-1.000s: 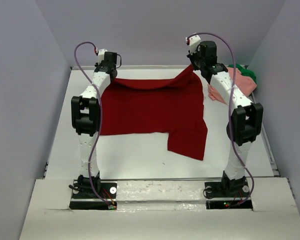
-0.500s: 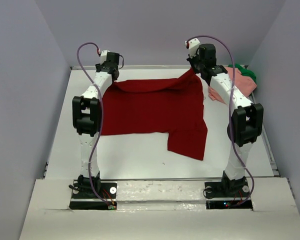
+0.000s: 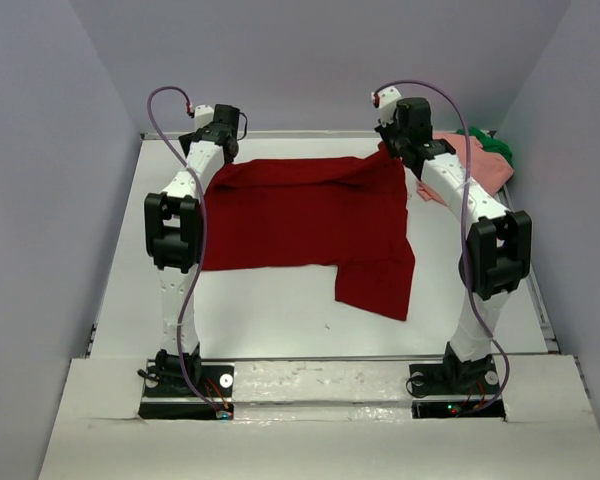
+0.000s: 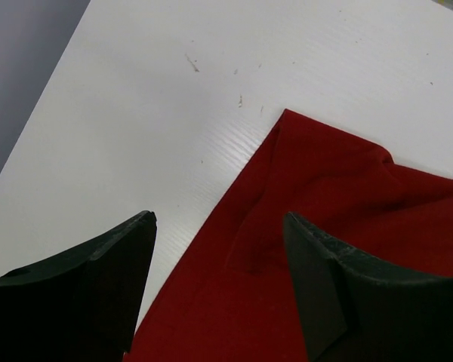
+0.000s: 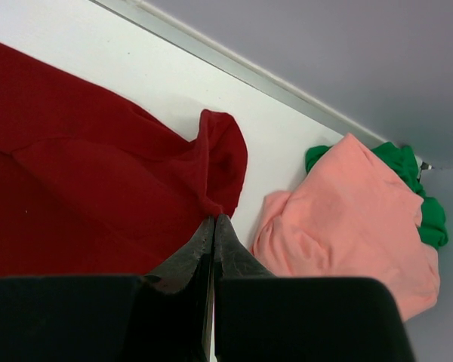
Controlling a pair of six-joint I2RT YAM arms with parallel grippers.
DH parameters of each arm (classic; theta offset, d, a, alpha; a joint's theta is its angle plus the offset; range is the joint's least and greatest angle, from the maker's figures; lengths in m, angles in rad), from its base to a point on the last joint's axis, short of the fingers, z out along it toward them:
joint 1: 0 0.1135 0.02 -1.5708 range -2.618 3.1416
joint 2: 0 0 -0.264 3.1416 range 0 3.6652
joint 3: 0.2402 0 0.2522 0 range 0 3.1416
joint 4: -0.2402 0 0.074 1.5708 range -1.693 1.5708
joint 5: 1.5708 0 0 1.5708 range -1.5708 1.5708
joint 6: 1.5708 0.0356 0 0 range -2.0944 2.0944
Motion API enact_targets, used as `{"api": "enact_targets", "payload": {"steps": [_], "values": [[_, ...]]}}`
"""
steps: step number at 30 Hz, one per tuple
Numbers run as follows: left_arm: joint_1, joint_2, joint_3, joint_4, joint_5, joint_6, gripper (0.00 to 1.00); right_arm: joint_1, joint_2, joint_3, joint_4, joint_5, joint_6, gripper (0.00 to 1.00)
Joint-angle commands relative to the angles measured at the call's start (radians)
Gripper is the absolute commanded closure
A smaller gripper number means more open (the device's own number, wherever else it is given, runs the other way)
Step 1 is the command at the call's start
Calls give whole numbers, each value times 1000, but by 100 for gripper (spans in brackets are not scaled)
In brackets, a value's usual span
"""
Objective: Fold and stack the t-shirts
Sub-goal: Fold the tshirt
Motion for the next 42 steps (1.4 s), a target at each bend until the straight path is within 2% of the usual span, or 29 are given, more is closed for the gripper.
{"api": "enact_targets", "payload": {"steps": [1, 14, 32, 34, 38, 41, 42], "values": [[-2, -30, 53, -77, -75, -99, 18, 16, -74, -10, 26, 30, 19, 100], [-3, -116, -26, -8, 14, -84, 18, 16, -79, -103, 21, 137, 83, 100], [-3, -207, -17, 6, 84, -58, 18, 25, 2, -231, -25, 248, 241, 100], [-2, -202, -11, 1, 90, -59, 18, 34, 2, -249, -25, 248, 256, 94], [-2, -199, -16, -2, 93, -61, 18, 57, 5, -281, -40, 289, 292, 62], [-3, -198, -16, 0, 95, -55, 18, 68, 4, -295, -51, 347, 328, 47], [-5, -193, -13, -3, 92, -52, 18, 68, 1, -295, -69, 356, 338, 38]]}}
